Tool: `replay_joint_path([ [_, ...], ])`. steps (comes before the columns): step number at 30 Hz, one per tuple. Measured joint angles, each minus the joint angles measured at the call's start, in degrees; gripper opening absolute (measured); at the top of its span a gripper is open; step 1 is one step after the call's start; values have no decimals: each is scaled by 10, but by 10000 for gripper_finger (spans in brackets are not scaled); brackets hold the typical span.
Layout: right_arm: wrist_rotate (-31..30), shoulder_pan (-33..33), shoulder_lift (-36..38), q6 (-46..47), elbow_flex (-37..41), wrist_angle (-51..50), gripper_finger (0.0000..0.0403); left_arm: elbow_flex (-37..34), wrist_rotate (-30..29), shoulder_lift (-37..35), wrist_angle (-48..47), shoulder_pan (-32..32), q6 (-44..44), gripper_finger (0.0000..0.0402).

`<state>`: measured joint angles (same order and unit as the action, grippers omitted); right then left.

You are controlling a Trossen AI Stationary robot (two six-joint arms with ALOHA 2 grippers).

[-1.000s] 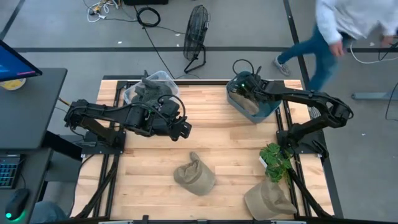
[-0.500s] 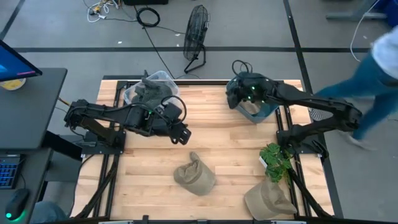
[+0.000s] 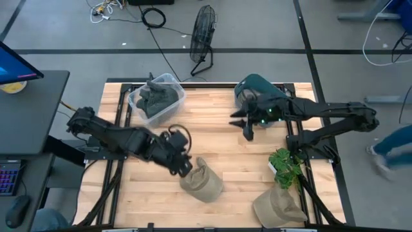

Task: Pick & Place hat
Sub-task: Put the left light brown cap into the blue bin

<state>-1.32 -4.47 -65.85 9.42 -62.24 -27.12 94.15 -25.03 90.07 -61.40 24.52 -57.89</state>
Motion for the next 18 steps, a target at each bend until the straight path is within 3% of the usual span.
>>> replay_joint_path([
  [12, -26, 55, -2, -5, 0, 13, 160, 0, 94, 151, 21, 45, -27, 179],
  [18, -25, 65, -2, -4, 0, 11, 205, 0, 172, 213, 30, 27, 7, 199],
])
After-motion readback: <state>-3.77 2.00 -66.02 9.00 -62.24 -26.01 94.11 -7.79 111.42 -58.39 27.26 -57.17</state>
